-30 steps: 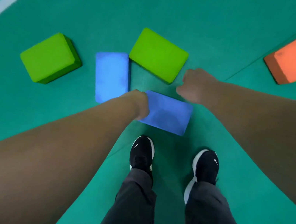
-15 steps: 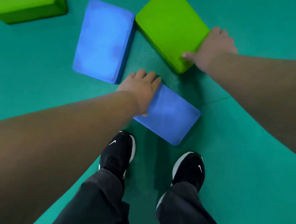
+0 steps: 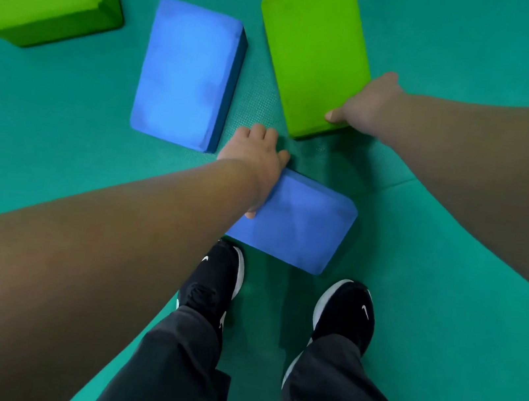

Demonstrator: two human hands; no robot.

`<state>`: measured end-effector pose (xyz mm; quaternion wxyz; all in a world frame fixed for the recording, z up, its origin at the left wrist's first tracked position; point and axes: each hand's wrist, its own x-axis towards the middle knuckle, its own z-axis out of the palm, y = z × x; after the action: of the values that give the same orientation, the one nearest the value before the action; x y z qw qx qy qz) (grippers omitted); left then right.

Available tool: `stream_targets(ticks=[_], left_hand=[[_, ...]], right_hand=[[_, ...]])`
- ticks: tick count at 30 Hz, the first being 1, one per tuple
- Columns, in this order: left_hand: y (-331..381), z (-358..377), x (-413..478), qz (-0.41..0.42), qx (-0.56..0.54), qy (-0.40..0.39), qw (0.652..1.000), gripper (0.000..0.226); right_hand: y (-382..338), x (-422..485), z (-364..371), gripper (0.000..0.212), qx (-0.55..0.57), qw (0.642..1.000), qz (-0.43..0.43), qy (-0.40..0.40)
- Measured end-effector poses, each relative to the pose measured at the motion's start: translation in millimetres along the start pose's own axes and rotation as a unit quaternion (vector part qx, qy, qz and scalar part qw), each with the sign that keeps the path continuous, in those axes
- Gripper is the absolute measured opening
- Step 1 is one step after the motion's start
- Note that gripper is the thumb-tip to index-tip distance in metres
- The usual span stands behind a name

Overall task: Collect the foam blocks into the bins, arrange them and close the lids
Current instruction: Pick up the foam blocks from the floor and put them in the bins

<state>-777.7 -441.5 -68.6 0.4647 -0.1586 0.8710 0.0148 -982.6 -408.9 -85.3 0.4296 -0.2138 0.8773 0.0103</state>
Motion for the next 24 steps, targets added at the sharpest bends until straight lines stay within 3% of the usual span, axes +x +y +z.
stream_targets(ticks=[3, 6, 13, 16, 24], left_hand=[[-5.4, 3.7, -1.1, 0.0, -0.018, -0.004, 1.0, 0.121], [-8.1, 6.2, -3.3, 0.013, -0.059, -0.039, 0.997, 0.127], [-1.1, 21.0, -41.3, 0.054, -0.053, -0.04, 0.996, 0.118], [2.4, 13.1, -59.2, 0.056, -0.083, -0.027, 0.995, 0.111], [11.3, -69.0, -80.9, -0.02, -0.041, 0.056, 0.997, 0.085]], right_hand=[[0.5, -1.9, -0.7, 0.12, 0.094, 0.995, 0.015, -0.015], [2.8, -8.5, 8.8, 0.111, 0.139, 0.99, -0.025, -0.005], [16.4, -44.9, 2.1, 0.116, 0.195, 0.98, -0.046, 0.015], [36.1, -65.5, -18.1, 0.127, 0.119, 0.992, -0.03, 0.004], [140.1, -144.2, -77.1, 0.079, -0.076, 0.992, 0.033, 0.094]])
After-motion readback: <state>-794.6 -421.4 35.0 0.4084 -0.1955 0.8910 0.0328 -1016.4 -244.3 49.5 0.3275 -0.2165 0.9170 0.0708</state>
